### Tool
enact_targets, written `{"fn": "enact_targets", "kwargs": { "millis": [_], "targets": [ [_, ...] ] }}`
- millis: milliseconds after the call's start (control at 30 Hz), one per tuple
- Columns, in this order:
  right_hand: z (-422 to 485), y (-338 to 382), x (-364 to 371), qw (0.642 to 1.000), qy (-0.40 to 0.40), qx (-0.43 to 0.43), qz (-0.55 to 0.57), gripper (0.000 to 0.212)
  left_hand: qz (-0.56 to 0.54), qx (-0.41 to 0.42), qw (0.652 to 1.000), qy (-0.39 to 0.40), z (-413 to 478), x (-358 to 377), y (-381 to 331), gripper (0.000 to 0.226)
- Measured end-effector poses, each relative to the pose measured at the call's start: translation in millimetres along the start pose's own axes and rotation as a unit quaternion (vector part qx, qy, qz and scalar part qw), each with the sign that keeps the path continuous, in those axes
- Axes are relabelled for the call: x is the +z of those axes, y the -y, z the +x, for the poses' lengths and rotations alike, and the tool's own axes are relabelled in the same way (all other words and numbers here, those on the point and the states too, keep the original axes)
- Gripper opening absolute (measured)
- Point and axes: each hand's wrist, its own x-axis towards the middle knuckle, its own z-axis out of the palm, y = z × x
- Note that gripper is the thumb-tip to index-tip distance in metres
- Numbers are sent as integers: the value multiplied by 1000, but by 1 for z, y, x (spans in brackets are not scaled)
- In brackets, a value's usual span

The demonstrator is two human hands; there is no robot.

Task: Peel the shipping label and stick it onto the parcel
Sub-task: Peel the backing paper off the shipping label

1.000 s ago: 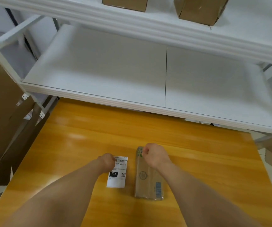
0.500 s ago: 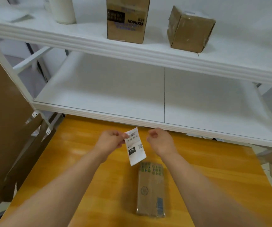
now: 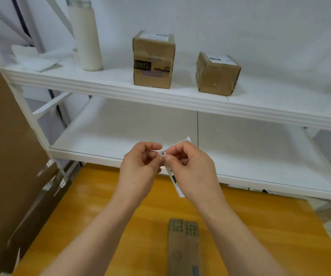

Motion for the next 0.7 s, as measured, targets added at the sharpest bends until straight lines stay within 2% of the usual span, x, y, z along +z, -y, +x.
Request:
{"fn": "enact_targets", "kwargs": {
  "millis": [700],
  "targets": [
    [-11, 22, -39, 995, -39, -11, 93, 5, -69, 33, 994, 72, -22, 11, -46, 16]
  ]
}}
